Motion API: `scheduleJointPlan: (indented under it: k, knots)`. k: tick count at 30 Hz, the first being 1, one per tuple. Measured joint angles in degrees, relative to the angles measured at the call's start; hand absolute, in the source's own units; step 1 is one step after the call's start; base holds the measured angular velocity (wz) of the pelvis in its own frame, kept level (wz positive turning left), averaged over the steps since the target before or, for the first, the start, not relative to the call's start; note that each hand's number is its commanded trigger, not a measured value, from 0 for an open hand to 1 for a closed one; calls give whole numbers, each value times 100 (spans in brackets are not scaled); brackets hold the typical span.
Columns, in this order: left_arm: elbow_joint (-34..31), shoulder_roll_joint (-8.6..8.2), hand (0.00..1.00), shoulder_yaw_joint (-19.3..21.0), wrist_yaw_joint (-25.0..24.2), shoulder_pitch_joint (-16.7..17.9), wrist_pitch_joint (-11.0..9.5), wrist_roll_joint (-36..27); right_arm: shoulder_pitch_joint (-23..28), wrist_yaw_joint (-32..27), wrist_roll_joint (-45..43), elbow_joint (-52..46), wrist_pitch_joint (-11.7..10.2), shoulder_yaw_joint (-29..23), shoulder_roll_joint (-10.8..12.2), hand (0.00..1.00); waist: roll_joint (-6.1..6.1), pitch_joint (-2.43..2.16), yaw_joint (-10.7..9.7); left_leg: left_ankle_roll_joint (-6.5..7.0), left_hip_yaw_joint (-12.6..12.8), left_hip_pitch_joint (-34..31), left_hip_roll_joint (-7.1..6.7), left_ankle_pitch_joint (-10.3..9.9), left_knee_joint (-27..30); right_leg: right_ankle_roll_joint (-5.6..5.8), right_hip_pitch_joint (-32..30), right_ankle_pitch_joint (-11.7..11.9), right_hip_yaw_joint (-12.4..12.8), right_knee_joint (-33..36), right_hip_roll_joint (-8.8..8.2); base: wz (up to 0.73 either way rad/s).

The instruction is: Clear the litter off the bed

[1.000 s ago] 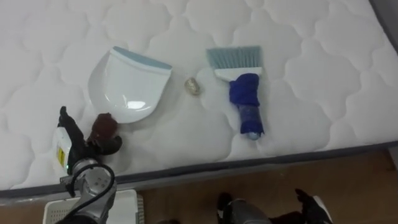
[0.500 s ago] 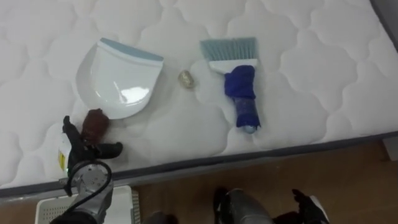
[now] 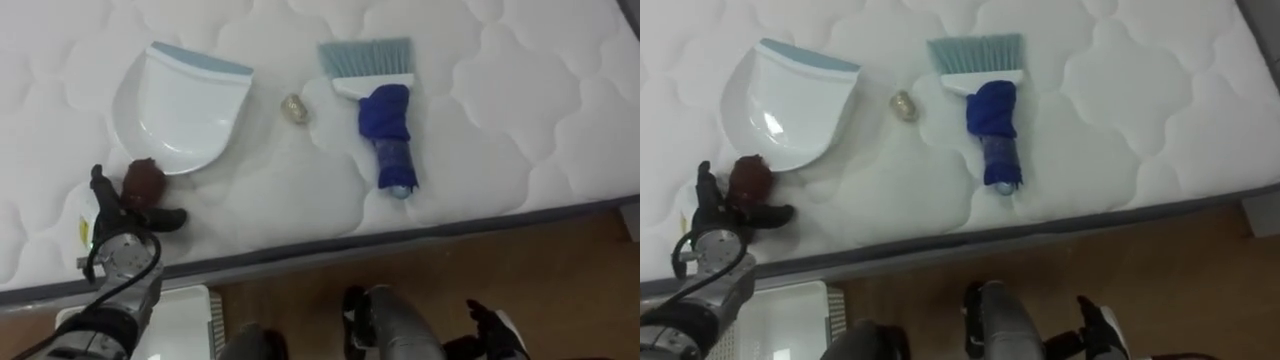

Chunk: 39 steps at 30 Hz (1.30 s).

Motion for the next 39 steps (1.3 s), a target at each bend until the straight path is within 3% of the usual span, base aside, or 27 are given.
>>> scheduleJointPlan:
  k: [1,2,3,6,10,13,19,27,39]
  knots:
    - [49,32,75,-12,-15,-56,10,11,3,-2,-3,-14,1,1,0,0,-1,24,-18,-2,-1,-32,-1,-9,51,-8,-17,-19,-6,60,-11,3]
    - [63,47,91,-13,-20,-71,13,11,4,-2,-3,-17,1,3,0,0,4,31,-30,-3,-2,-54,8,-18,80,-7,-29,-26,-3,76,-18,5]
    - [83,80,100,-14,-21,-110,20,11,6,-6,-5,-45,4,4,-6,0,4,32,-54,-5,0,-102,7,-21,117,-8,-87,-34,1,120,-40,7]
    - [180,128,100,-16,39,-197,64,18,17,-8,-18,-119,79,4,-52,0,11,36,-150,-18,-3,-212,-15,-49,251,-19,-190,-66,-3,265,-88,5]
    - [188,389,100,-143,134,-214,168,184,65,-4,-44,-157,127,67,-103,0,15,36,-181,-34,-1,-255,-5,-61,304,-7,-223,-50,2,278,-81,0]
    - [188,474,100,-315,151,-268,269,349,92,7,-151,-182,176,232,-193,0,24,36,-195,-13,4,-296,-4,-76,386,-3,-272,-37,4,331,-92,0]
    - [204,467,100,-720,-18,-382,616,814,153,103,-252,-349,352,409,-221,0,39,32,-201,53,101,-300,-28,-102,426,15,-322,-32,56,400,-115,-4]
    - [196,341,100,-800,-288,-475,766,1038,160,178,-451,-341,512,451,-265,0,58,23,-191,99,167,-278,-23,-116,428,28,-350,-47,102,460,-177,-1]
    - [206,348,100,-798,-430,-533,977,1032,183,161,-481,-321,648,467,-322,0,76,17,-271,85,178,-268,-26,-136,431,44,-338,-62,103,470,-180,0]
